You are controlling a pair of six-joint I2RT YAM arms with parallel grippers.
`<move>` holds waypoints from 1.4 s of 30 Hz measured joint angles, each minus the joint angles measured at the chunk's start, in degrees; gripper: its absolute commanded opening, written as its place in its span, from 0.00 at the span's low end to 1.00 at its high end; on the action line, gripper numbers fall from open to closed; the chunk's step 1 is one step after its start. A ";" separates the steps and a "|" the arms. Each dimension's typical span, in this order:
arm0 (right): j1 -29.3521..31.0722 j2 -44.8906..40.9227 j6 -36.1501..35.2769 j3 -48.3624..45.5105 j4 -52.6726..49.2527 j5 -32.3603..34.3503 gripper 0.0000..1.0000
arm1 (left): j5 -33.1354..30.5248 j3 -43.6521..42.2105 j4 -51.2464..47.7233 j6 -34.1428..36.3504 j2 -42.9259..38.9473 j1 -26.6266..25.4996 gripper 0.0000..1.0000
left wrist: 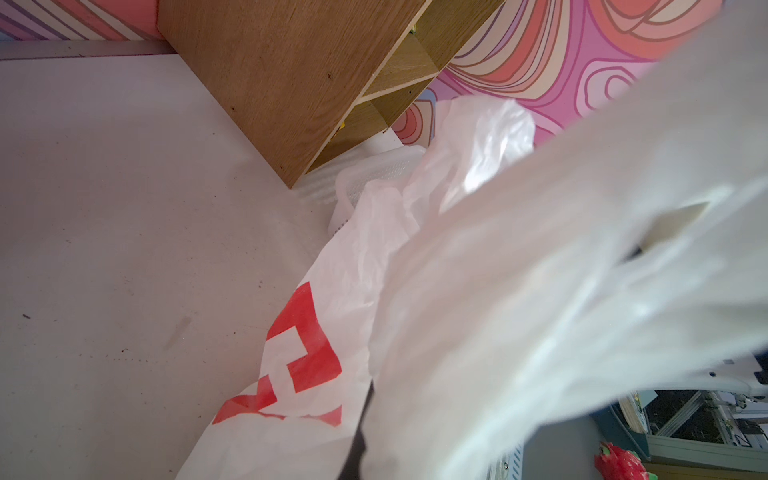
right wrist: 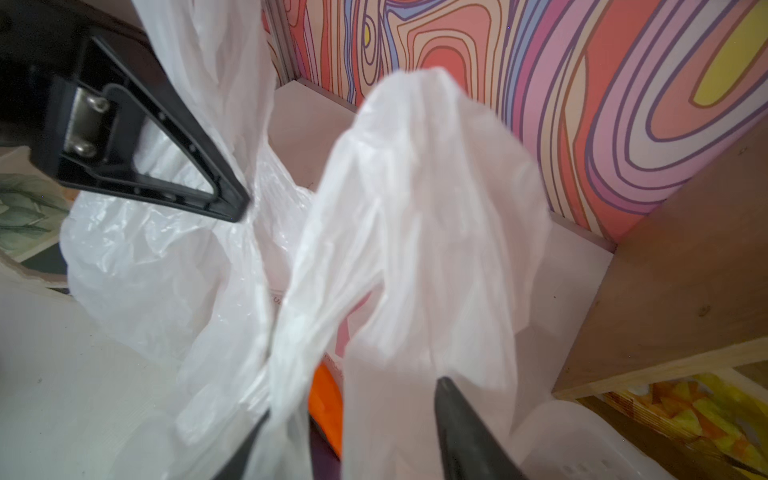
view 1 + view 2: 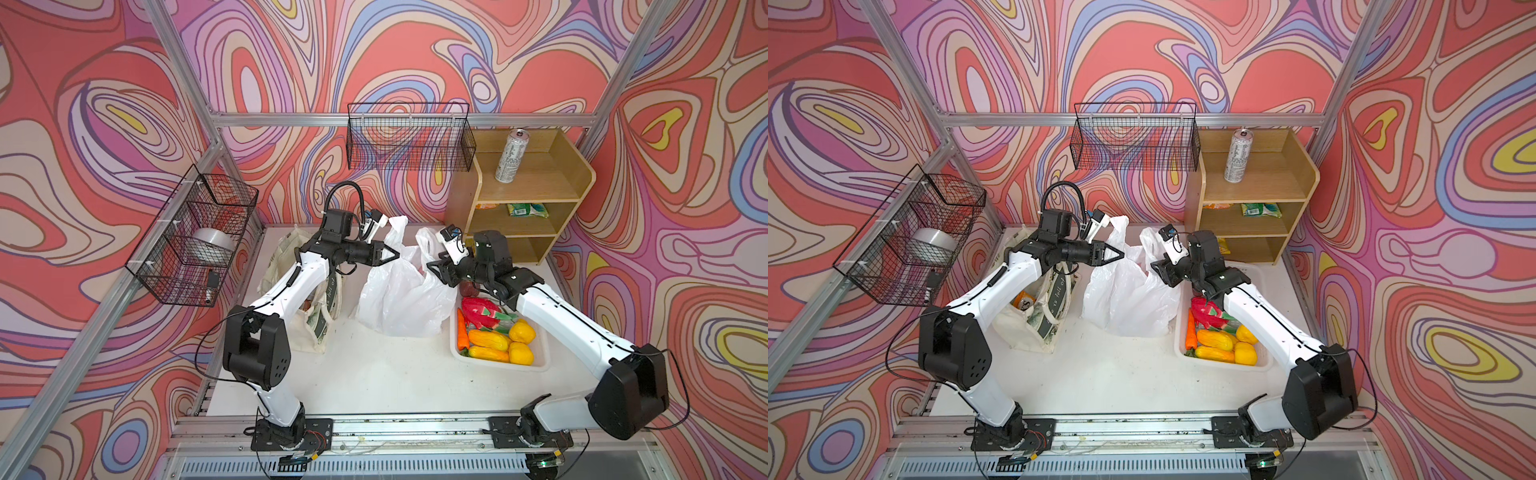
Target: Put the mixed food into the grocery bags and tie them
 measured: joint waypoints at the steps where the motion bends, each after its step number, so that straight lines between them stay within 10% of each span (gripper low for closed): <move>1: -0.44 -0.26 0.35 -0.46 0.52 0.22 0.78 | 0.15 0.00 0.00 0.02 0.00 0.00 0.00; 42: -9.94 -0.04 17.81 -5.68 13.77 -20.98 0.93 | 3.13 0.02 -0.09 1.68 0.87 0.00 0.00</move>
